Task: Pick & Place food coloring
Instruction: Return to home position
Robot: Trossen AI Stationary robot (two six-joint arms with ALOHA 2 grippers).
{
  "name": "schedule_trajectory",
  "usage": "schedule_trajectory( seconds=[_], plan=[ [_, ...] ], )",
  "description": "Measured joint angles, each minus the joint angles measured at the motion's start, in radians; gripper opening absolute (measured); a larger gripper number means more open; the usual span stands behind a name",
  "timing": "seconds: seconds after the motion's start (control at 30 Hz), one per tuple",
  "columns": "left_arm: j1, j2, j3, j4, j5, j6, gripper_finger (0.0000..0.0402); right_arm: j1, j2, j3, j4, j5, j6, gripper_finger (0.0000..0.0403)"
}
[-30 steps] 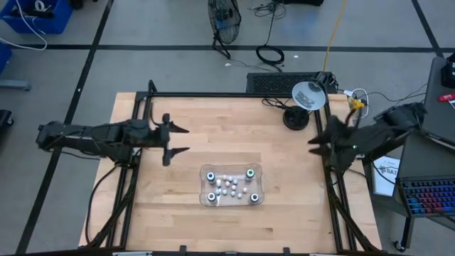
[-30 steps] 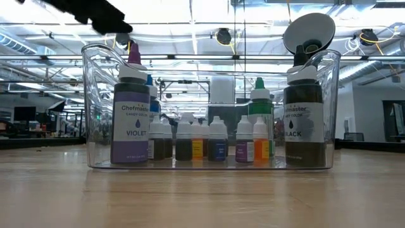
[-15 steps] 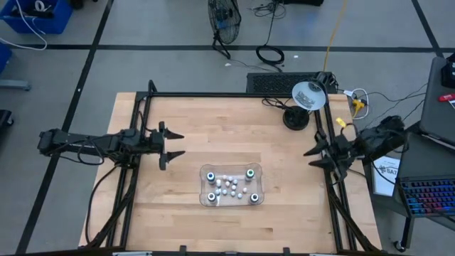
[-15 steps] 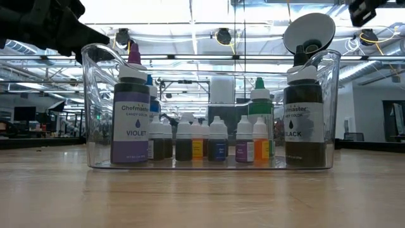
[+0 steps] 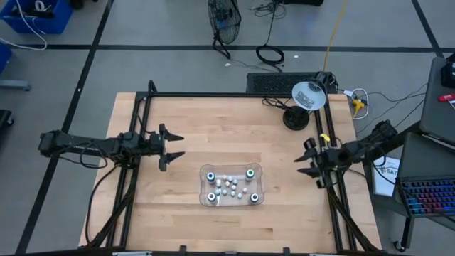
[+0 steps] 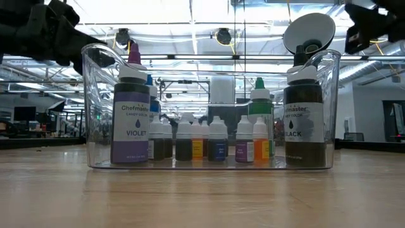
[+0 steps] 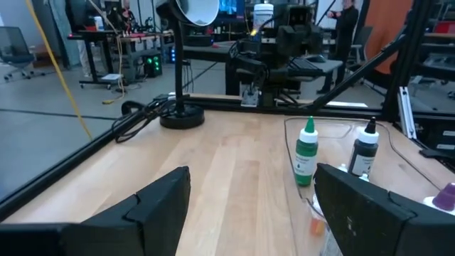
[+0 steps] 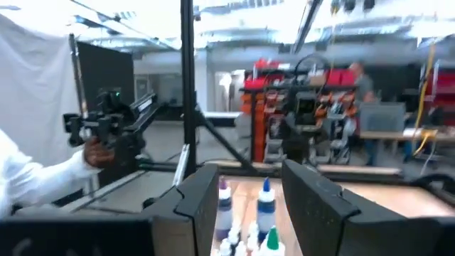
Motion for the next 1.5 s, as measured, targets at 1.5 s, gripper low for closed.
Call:
schedule_trajectory(
  seconds=[1.5],
  plan=[
    [0.34,-0.095,-0.092,-0.067,0.203,-0.082,0.0296,-0.327,-0.002,0.001,-0.235,-0.132,0.081,0.0142]
  ],
)
